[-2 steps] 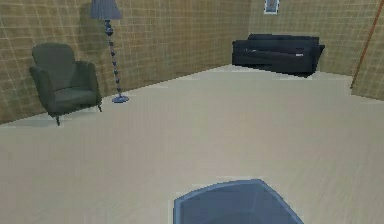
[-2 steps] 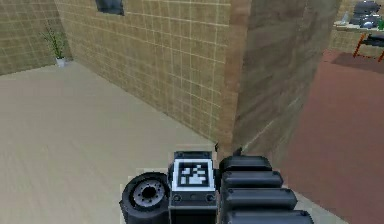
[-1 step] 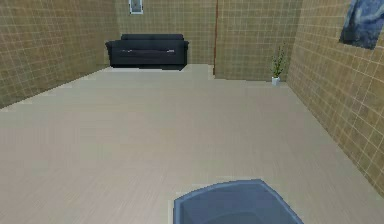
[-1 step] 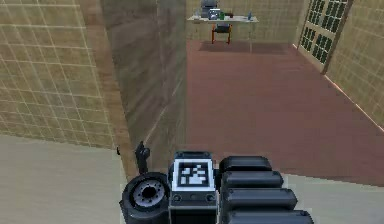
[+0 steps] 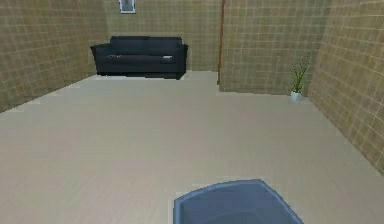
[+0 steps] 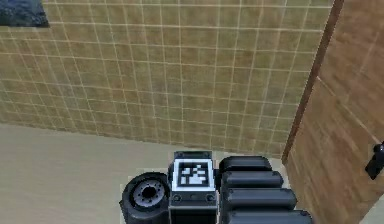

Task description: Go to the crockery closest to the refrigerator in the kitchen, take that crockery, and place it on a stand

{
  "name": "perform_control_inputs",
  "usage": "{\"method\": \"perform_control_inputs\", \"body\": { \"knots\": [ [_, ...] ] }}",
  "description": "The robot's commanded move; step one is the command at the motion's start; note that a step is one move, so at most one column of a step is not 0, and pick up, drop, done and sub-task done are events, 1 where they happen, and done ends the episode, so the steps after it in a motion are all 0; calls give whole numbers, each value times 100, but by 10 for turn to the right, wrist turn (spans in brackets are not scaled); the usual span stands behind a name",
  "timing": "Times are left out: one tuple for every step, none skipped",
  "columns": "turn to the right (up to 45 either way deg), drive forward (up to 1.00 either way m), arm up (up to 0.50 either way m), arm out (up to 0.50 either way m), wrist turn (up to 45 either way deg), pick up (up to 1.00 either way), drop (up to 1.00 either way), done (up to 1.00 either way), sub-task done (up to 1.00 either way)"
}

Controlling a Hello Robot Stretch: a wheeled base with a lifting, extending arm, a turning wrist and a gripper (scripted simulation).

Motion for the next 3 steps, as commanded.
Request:
{"method": "perform_control_inputs", "body": {
  "knots": [
    [0,100,0,0,0,0,0,0,0],
    [0,100,0,0,0,0,0,0,0],
    [0,100,0,0,0,0,0,0,0]
  ]
}}
